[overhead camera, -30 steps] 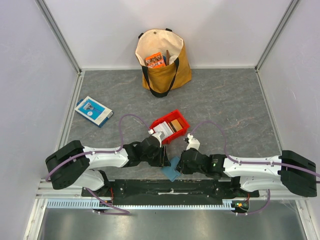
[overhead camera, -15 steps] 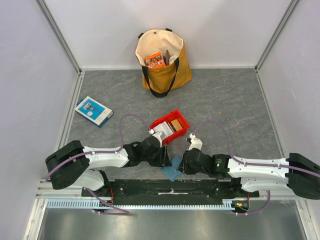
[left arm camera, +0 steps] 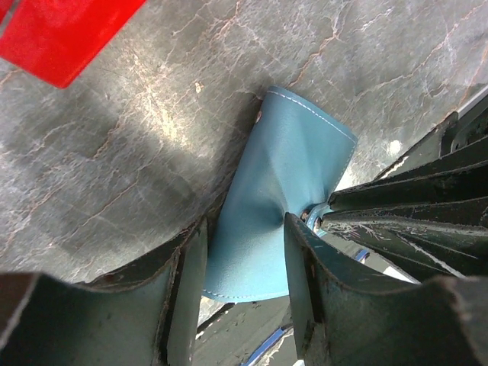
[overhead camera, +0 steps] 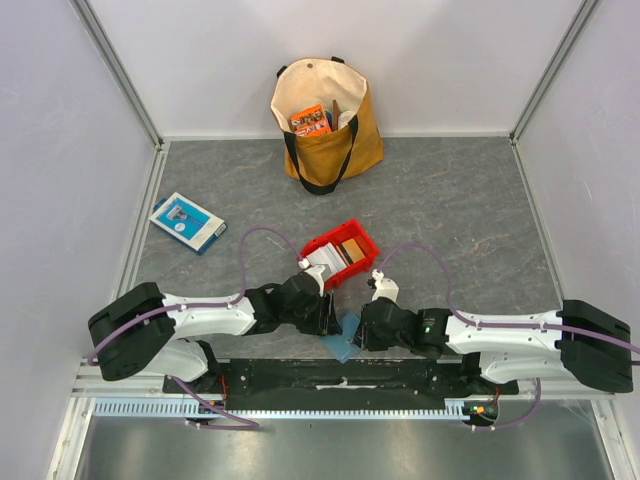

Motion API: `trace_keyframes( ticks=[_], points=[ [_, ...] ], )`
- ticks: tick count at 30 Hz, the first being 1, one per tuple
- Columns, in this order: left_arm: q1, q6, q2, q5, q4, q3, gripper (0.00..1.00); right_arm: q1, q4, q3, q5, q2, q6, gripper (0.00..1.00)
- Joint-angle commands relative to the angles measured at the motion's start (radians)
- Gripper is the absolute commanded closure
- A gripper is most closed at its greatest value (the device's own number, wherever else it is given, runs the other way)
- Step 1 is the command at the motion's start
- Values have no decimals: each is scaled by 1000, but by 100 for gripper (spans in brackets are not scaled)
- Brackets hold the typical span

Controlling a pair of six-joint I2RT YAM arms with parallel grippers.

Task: Put the credit cards into the card holder
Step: Close the card holder at the corner of the board.

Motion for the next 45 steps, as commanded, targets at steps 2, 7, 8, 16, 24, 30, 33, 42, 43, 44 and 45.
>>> trace_keyframes(
  ticks=[2,7,8,16,24,30,33,42,43,44,45],
  points=[
    [-6,58,-15,28,-76,-38,49,5,5,37,3,1,-9,76],
    [-6,55,-4,63,-53,-46,49,5,-111,47,67,-73,19,71],
    [-10,51,0,69,-45,-49,49,4,-136,46,73,-92,34,66],
    [-11,0,8,61,-37,-67,50,-2,-101,-54,20,-162,152,53],
    [-26,-51,25,40,-37,-69,50,-13,50,-68,-39,-44,172,50],
    [-29,-110,24,-24,-57,-73,50,-73,159,-72,-23,-28,108,48],
    [-29,-140,10,-73,-92,-69,50,-131,162,-58,-40,-13,54,48],
    [-29,-128,-3,-153,-138,-29,50,-194,38,20,-16,-65,-87,47],
    [-31,-126,8,-153,-138,-23,50,-193,4,30,4,-86,-99,48],
    [-29,-124,11,-153,-137,-15,50,-194,-24,43,17,-106,-110,48],
    [-31,-121,17,-153,-137,-12,50,-194,-42,50,20,-116,-125,49]
  ],
)
